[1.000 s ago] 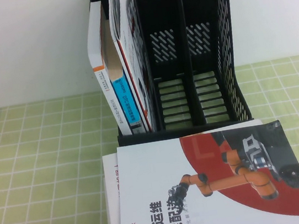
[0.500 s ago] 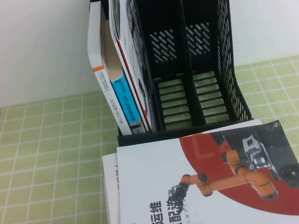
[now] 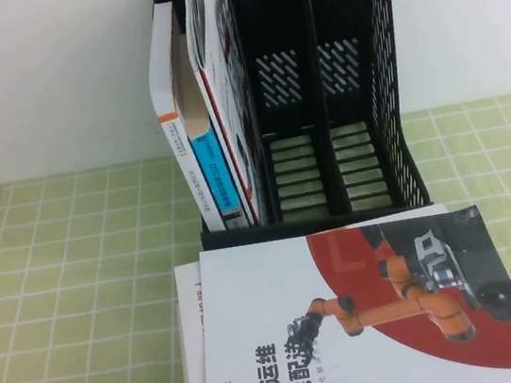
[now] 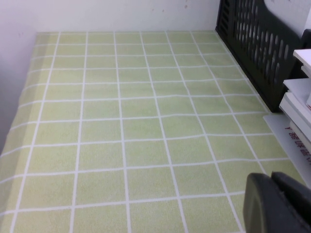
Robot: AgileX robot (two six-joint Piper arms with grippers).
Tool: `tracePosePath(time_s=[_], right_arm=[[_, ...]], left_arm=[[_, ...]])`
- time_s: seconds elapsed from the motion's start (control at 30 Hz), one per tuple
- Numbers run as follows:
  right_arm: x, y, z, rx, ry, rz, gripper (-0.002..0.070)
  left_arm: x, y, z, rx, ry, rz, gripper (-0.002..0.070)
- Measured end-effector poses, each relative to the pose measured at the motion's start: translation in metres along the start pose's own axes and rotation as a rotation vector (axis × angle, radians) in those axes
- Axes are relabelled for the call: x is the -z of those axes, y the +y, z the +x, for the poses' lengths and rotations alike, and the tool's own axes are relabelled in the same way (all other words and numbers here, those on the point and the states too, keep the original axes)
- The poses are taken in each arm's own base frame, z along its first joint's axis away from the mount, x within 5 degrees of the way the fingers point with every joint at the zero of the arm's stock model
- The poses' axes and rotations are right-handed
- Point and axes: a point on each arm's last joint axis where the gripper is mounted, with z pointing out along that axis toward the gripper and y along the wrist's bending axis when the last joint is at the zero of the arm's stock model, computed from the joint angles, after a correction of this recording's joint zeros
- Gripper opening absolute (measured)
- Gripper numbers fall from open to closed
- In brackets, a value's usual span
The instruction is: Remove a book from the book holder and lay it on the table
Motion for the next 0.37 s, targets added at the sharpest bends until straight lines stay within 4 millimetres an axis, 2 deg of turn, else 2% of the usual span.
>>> tracePosePath(time_s=[0.37], right_arm=[[0.0013,0.0003,-0.001,0.001,-0.025,-0.002,-0.0002]], left_arm=[[0.0001,0.0,-0.0001,0.002,-0.002,0.0,-0.0002]])
